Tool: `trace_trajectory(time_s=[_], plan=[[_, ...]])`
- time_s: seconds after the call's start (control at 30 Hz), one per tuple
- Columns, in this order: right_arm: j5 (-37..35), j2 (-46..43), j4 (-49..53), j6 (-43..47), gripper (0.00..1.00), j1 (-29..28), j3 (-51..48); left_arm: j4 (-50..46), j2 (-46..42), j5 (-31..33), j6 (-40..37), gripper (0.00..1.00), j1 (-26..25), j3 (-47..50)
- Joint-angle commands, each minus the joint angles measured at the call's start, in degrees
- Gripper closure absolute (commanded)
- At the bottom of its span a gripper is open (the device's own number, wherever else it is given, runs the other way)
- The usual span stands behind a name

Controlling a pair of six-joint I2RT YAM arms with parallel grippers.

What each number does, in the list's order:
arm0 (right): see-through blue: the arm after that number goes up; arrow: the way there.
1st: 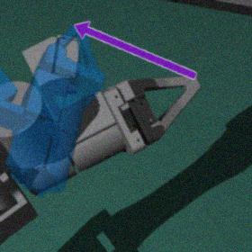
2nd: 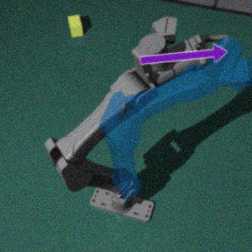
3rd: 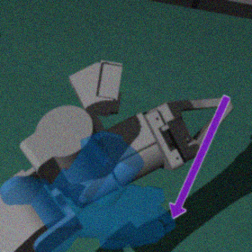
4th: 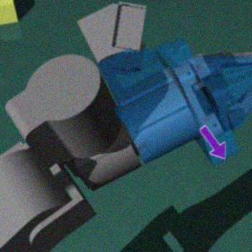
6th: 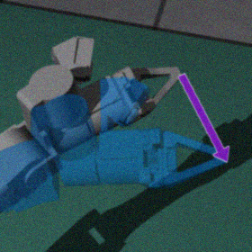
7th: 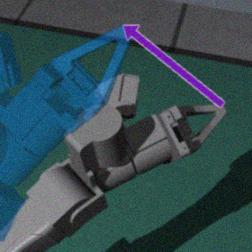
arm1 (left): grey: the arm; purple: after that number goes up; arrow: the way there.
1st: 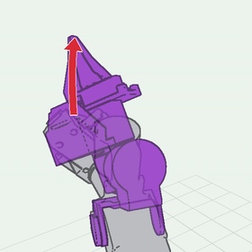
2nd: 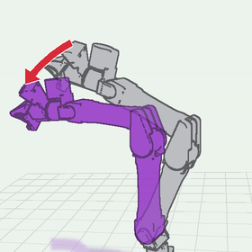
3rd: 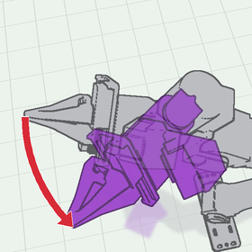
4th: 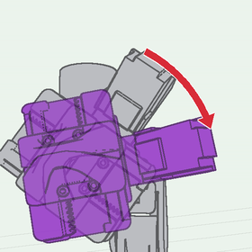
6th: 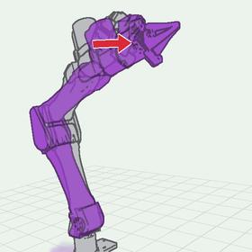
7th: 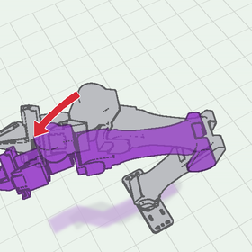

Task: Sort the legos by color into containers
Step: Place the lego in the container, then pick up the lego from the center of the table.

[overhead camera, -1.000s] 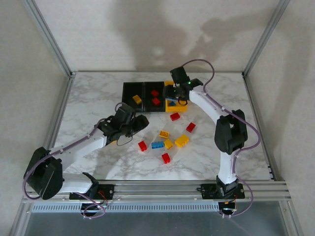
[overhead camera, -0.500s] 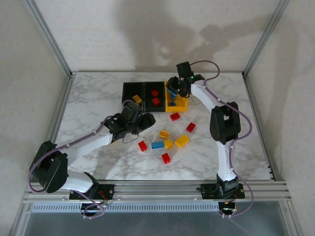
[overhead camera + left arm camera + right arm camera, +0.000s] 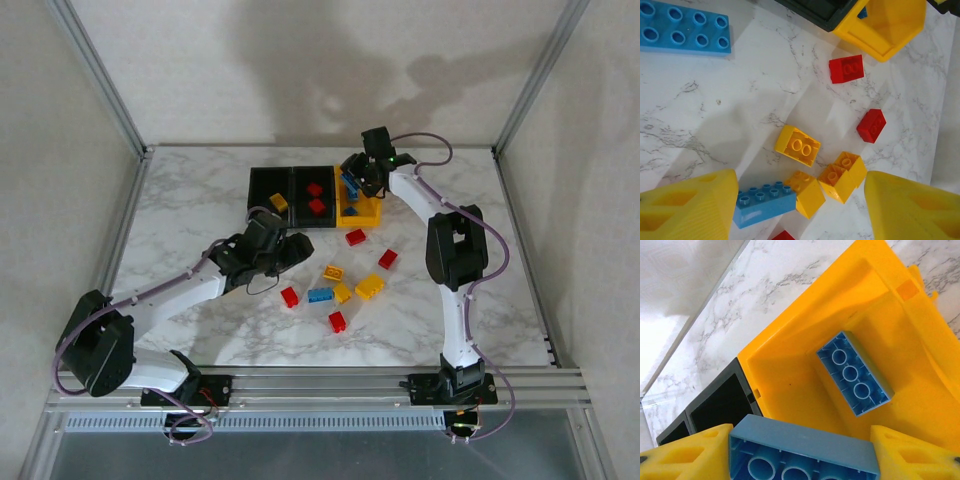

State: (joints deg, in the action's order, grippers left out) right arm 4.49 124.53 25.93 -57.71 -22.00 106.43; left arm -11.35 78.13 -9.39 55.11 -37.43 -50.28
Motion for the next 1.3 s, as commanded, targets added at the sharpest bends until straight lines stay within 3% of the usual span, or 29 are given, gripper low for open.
trace_trajectory(time_s=[0.0,0.47,0.77,1.03,1.27], plan=[[-1.15,1.24,-0.52,-2.09,0.44,0.11,-1.06,0.34,-1.42,1.13,-1.06,0.32,-0.45,0.71],[-0.45,2.47,-0.77,-3.30,0.26,0.03,-0.28,0.01,-1.84,1.48,-0.92,0.32,-0.45,0.98],[0.14,0.85,-2.06,-3.41,0.25,-0.08,-0.77,-0.20,-2.17,1.70,-0.94,0.32,-0.45,1.06],[1.76,-6.76,-3.10,0.72,0.27,-1.95,-2.94,-2.29,-2.25,3.88,-1.98,0.32,-0.37,-0.62],[2.90,-21.00,-6.46,10.28,0.29,-3.99,-19.98,-6.10,-1.53,6.35,-3.86,0.33,-0.03,-1.58]])
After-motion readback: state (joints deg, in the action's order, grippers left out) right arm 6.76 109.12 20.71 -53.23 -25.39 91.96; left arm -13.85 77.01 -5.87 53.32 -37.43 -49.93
